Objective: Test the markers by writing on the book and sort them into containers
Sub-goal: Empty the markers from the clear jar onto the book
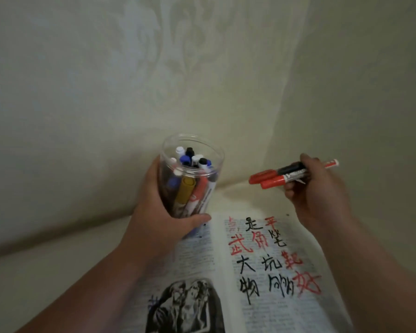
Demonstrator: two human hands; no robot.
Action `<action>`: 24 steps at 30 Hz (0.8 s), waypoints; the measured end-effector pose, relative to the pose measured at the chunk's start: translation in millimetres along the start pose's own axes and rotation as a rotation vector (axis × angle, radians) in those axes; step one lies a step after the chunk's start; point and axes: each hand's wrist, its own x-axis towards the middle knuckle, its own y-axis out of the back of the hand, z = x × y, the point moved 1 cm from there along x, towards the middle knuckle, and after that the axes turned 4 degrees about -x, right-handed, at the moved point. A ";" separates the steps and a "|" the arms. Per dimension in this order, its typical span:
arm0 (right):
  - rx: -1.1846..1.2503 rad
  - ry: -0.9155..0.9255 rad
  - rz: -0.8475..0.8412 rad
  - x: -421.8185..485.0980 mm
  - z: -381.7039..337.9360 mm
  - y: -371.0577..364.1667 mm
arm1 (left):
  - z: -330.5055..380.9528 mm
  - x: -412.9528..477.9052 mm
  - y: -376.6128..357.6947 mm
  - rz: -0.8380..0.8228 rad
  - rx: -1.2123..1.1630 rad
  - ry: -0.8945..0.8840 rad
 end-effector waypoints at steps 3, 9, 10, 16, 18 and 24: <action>-0.198 -0.070 -0.015 3.6 16.8 9.1 | -4.7 0.0 -1.2 -0.018 0.049 0.017; -0.160 -0.461 -0.336 0.7 34.1 21.3 | 0.1 -8.2 -3.2 0.033 0.361 -0.106; -0.162 -0.476 -0.354 0.7 33.9 23.7 | -1.8 -8.1 -2.4 0.040 0.386 -0.103; -0.869 -0.111 -0.286 6.6 40.3 39.1 | -12.2 -2.6 3.5 0.034 0.314 -0.058; -1.255 0.137 -0.295 10.7 42.0 38.2 | -12.9 -2.9 3.5 0.028 0.265 -0.049; -1.614 0.409 -0.459 2.2 63.8 16.6 | -7.5 -6.8 1.8 0.042 0.301 -0.054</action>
